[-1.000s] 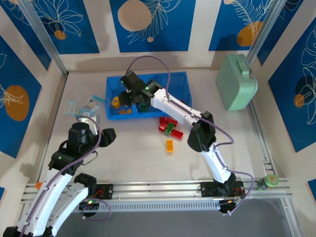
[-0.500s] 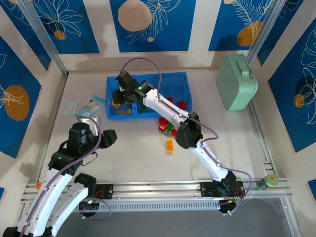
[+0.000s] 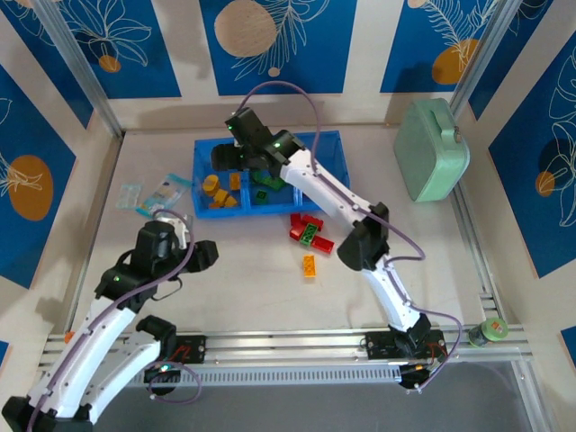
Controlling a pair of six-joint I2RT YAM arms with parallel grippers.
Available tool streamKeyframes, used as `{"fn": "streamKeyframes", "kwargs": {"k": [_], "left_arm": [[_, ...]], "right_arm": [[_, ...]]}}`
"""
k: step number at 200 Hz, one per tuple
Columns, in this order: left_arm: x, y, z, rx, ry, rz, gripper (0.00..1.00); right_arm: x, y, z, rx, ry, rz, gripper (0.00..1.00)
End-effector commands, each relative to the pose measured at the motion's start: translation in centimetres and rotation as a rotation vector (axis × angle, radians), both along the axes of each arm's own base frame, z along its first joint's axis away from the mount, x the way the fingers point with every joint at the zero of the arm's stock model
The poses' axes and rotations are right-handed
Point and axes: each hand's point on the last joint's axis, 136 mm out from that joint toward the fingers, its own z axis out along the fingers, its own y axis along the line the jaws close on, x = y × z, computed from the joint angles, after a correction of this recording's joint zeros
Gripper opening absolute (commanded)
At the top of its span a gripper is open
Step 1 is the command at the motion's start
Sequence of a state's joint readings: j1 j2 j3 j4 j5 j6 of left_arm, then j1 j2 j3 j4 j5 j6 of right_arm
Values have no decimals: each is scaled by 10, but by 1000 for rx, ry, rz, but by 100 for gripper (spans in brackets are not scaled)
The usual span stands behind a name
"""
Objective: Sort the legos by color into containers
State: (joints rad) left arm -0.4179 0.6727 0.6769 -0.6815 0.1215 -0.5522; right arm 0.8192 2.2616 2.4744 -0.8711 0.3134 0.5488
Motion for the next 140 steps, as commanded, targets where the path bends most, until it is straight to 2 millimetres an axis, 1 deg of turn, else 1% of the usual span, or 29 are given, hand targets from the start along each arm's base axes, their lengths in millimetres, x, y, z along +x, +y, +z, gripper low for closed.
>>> {"fn": "streamKeyframes", "kwargs": {"k": [1, 16, 18, 28, 32, 33, 42, 45, 50, 60, 61, 69, 71, 73, 95, 105, 106, 107, 111, 116, 132, 140], "left_arm": [[7, -10, 9, 28, -24, -18, 56], [9, -23, 5, 44, -15, -53, 56], [10, -26, 5, 45, -15, -59, 56], [11, -37, 0, 53, -6, -86, 57], [12, -41, -2, 54, 1, -98, 57], [12, -43, -3, 54, 2, -101, 57], [13, -54, -8, 52, 15, -129, 57], [14, -58, -9, 51, 18, -138, 58], [14, -65, -12, 49, 27, -153, 58], [14, -79, -18, 55, 47, -186, 59], [14, -80, -19, 57, 49, -190, 59], [16, -91, -23, 66, 57, -214, 59], [16, -94, -25, 71, 63, -218, 59], [16, -97, -26, 75, 63, -225, 59], [18, -130, -37, 111, 80, -287, 60], [18, -146, -42, 127, 91, -317, 61], [18, -147, -45, 132, 98, -319, 61], [18, -149, -43, 129, 94, -321, 61], [18, -155, -47, 138, 103, -331, 61], [18, -163, -48, 138, 106, -340, 62], [17, -188, -57, 153, 129, -371, 64], [17, -198, -62, 165, 141, -385, 64]], "right_arm": [[-23, -30, 60, 6, -131, -17, 80], [-38, -52, 62, 15, -141, -32, 80], [-39, -55, 58, 11, -136, -35, 80], [-48, -75, 55, 15, -135, -65, 80], [-51, -82, 47, 8, -124, -76, 80], [-52, -84, 51, 16, -130, -79, 80], [-61, -104, 38, 10, -110, -109, 80], [-64, -110, 31, 4, -96, -120, 80], [-69, -122, 25, 3, -84, -140, 80], [-79, -145, 5, -1, -44, -186, 80], [-80, -146, 6, 4, -45, -191, 80], [-89, -162, -13, -3, -11, -218, 80], [-91, -166, -15, 2, -6, -224, 80], [-93, -170, -22, -5, 6, -230, 80], [-119, -212, -65, -42, 85, -307, 80], [-128, -229, -79, -56, 114, -347, 80], [-129, -230, -81, -58, 117, -351, 80], [-130, -232, -82, -60, 121, -354, 80], [-133, -238, -88, -63, 132, -368, 80], [-138, -246, -94, -68, 144, -384, 80], [-150, -267, -108, -64, 174, -432, 81], [-154, -276, -113, -57, 181, -451, 81]]}}
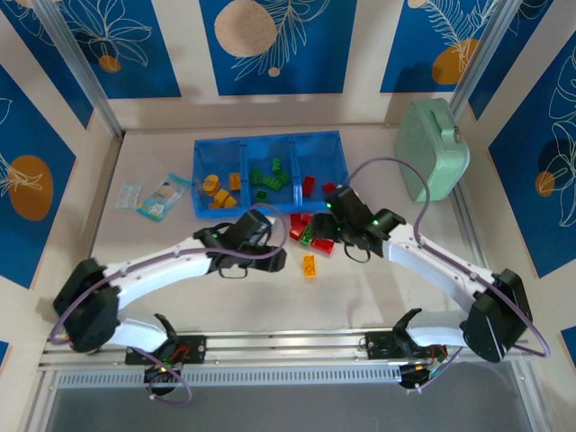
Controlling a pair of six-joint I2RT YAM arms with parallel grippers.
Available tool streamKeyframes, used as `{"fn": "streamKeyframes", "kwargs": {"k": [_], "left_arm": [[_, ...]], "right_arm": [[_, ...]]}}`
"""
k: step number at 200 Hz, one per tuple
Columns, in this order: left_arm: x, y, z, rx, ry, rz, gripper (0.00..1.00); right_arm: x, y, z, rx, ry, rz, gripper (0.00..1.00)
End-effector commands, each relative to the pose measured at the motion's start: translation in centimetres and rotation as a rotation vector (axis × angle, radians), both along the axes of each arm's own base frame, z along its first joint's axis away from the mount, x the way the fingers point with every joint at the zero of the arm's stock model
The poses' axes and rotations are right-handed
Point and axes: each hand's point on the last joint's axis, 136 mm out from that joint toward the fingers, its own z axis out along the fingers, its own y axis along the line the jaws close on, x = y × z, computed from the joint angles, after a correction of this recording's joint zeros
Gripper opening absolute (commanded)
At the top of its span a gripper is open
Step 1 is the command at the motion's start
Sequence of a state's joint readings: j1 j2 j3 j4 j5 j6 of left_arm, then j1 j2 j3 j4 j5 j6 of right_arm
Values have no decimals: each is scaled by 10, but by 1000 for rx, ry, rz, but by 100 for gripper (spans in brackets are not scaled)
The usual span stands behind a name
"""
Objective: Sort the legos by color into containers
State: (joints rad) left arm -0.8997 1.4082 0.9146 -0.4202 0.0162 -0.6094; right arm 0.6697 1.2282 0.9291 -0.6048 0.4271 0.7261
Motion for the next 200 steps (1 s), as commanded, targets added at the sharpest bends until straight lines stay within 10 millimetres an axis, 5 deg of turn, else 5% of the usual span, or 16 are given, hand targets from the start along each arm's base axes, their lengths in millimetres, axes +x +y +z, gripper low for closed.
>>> {"fn": "streamKeyframes", "kwargs": {"k": [1, 62, 131, 167, 200], "left_arm": [[7, -36, 4, -23, -17, -18, 64], [8, -79, -36, 77, 61, -24, 65], [3, -86, -72, 220, 98, -25, 62], [1, -77, -84, 260, 107, -16, 50], [4, -65, -73, 277, 68, 5, 31]], "right_arm": [[-7, -22, 4, 63, -22, -102, 81], [-27, -73, -13, 49, -1, -245, 81], [-31, -79, -19, 88, 2, -267, 81], [-33, -81, -20, 97, -2, -273, 81], [-35, -81, -19, 110, -7, -273, 81]]}}
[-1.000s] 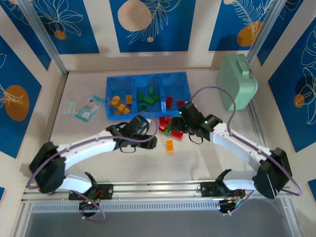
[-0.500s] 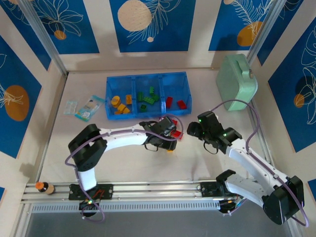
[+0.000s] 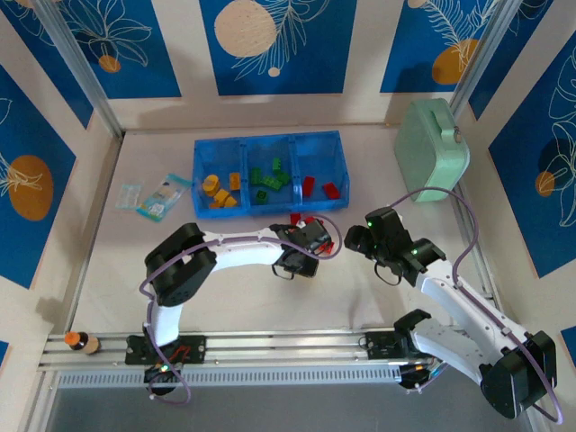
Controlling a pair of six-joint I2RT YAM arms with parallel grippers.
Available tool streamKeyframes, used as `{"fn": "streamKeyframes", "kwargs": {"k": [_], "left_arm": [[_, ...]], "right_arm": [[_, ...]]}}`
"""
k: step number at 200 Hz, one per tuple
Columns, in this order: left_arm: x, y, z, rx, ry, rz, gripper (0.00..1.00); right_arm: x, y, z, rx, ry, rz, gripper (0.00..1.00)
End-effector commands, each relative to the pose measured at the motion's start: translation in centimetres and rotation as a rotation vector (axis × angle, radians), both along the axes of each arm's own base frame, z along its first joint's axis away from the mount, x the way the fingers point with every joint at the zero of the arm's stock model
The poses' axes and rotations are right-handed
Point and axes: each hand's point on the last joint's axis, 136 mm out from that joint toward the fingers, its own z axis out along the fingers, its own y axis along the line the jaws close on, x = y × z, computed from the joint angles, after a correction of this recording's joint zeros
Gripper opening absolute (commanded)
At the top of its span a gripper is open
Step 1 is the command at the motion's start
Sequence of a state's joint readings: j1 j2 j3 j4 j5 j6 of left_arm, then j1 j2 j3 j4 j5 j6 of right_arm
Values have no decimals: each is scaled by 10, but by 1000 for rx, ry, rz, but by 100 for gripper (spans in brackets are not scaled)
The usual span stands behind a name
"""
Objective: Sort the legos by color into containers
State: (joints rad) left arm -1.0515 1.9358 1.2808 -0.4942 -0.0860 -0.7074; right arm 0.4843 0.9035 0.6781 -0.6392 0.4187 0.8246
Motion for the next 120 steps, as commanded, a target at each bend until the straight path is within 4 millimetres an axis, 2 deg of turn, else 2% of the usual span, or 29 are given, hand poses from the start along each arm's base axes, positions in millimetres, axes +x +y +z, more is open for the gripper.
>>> {"fn": "streamKeyframes", "kwargs": {"k": [1, 33, 51, 82, 120], "left_arm": [[-1, 18, 5, 56, -28, 18, 30], [11, 39, 29, 15, -67, 64, 24], [24, 60, 47, -30, -90, 115, 23], [53, 112, 76, -73, -144, 227, 23], [90, 176, 106, -94, -208, 360, 24]], "right_arm": [[-4, 0, -2, 28, 4, -12, 81], [-4, 2, -3, 39, 6, -7, 81], [-4, 5, -2, 46, 9, 8, 81], [-4, 12, -5, 49, 33, 50, 81], [-4, 25, -24, 28, 151, 121, 81]]}}
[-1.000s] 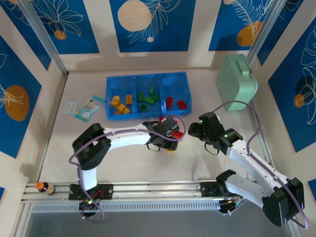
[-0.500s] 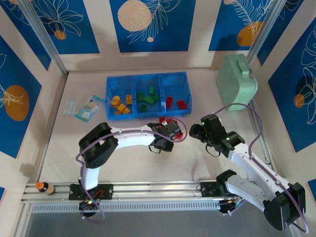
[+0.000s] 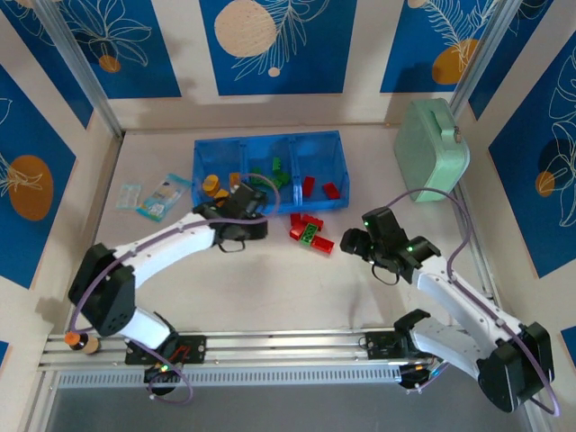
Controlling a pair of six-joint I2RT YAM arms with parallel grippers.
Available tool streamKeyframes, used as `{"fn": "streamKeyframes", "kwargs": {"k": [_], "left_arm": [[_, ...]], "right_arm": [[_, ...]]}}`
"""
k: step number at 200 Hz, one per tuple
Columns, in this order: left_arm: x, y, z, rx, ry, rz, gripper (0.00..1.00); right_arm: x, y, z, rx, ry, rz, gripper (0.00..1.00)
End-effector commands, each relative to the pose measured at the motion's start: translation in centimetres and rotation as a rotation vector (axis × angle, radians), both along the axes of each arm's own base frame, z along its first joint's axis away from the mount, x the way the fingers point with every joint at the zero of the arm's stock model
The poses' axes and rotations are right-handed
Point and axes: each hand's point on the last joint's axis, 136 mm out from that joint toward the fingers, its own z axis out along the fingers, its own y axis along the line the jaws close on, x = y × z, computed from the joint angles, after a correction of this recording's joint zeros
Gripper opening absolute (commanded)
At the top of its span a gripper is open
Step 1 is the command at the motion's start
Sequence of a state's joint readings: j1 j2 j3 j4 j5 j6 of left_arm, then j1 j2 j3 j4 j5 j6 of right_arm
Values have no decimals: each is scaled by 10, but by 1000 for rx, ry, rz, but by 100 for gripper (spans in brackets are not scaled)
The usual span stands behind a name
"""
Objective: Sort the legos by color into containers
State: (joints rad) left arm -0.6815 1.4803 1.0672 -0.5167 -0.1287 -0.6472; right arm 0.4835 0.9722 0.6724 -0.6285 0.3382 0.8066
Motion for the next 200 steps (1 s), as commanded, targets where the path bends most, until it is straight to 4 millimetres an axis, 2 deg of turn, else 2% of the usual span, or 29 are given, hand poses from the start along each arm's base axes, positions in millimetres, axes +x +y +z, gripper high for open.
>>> {"fn": "streamKeyframes", "kwargs": {"k": [1, 47, 114, 125, 134, 161, 179, 200], "left_arm": [[10, 36, 8, 25, -13, 35, 24], [61, 86, 17, 14, -23, 161, 26], [121, 118, 4, 5, 12, 237, 30], [130, 121, 3, 13, 13, 242, 35], [138, 122, 4, 15, 16, 242, 44], [148, 114, 25, -20, -32, 216, 62], [144, 109, 44, -54, -88, 200, 64], [130, 106, 59, -63, -121, 179, 64]], "right_arm": [[1, 12, -6, 7, 69, 63, 81], [5, 27, -15, -29, 130, 110, 82], [1, 32, -24, -44, 173, 124, 82], [1, 32, -23, -42, 170, 122, 82], [1, 33, -22, -41, 167, 121, 82], [2, 34, -20, -50, 161, 125, 82], [4, 34, -22, -61, 163, 130, 82], [9, 37, -23, -74, 173, 138, 82]]}}
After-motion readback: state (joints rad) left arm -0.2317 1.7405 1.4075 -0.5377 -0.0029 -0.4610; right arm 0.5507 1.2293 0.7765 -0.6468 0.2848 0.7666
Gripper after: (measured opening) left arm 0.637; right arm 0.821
